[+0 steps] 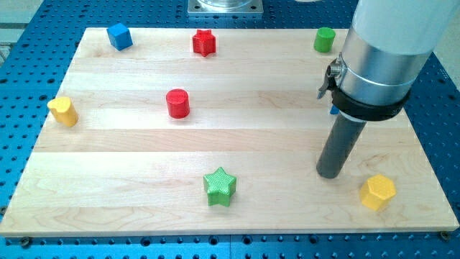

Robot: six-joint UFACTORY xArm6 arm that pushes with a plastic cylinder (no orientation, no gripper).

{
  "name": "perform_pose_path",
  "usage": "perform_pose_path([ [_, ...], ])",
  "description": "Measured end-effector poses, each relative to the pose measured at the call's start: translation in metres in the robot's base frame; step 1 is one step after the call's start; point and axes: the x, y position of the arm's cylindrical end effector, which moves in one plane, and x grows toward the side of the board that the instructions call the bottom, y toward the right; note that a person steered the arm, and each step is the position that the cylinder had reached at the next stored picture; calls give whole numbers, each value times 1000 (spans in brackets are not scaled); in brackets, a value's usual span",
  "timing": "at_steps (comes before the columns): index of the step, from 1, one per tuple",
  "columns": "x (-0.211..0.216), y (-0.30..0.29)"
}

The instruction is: Push the hexagon to the bottom right

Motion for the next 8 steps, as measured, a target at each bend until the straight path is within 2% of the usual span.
perform_pose_path([
  [3,10,-10],
  [4,-9,-23],
  [5,-52,-64],
  [6,-127,-140],
  [7,-154,-213],
  [8,-108,-250],
])
